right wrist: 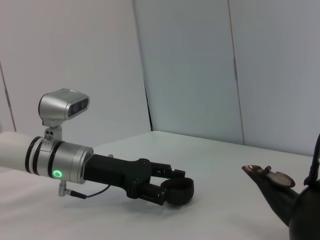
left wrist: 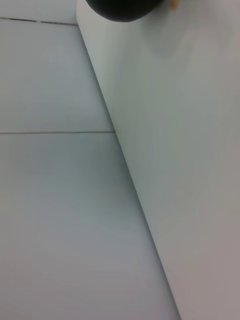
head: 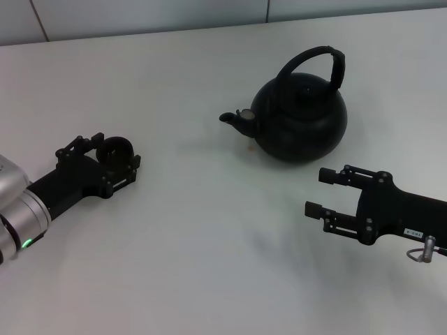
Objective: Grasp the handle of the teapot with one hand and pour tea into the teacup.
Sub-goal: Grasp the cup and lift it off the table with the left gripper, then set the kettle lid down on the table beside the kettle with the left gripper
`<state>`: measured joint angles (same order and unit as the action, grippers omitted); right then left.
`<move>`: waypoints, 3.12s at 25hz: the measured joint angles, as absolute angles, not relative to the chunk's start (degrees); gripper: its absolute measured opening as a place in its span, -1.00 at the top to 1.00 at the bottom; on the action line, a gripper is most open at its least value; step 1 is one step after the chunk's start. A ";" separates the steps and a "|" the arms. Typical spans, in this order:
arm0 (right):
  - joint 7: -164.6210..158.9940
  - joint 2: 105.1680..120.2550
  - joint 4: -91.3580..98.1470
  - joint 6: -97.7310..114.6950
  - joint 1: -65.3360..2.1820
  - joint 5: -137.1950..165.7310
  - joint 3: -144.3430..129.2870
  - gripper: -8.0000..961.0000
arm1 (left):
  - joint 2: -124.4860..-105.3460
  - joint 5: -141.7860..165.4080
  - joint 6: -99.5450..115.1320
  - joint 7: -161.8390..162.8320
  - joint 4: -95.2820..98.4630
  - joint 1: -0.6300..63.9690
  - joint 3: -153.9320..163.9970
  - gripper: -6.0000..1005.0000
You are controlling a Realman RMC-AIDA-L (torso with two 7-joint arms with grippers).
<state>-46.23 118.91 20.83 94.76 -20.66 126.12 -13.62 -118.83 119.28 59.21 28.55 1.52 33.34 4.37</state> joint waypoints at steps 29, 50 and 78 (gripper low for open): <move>-46.22 118.92 20.83 94.53 -20.85 126.03 -13.53 -0.39 | -118.82 119.44 60.37 27.77 0.47 33.96 4.16 -0.40; -46.23 118.92 20.83 94.48 -21.01 126.01 -13.53 -0.39 | -118.92 123.72 61.16 27.89 -6.55 40.02 4.83 -0.47; -46.23 118.92 20.83 94.73 -20.74 125.94 -13.59 -0.39 | -119.18 123.75 53.56 25.48 -8.79 40.84 4.39 -0.59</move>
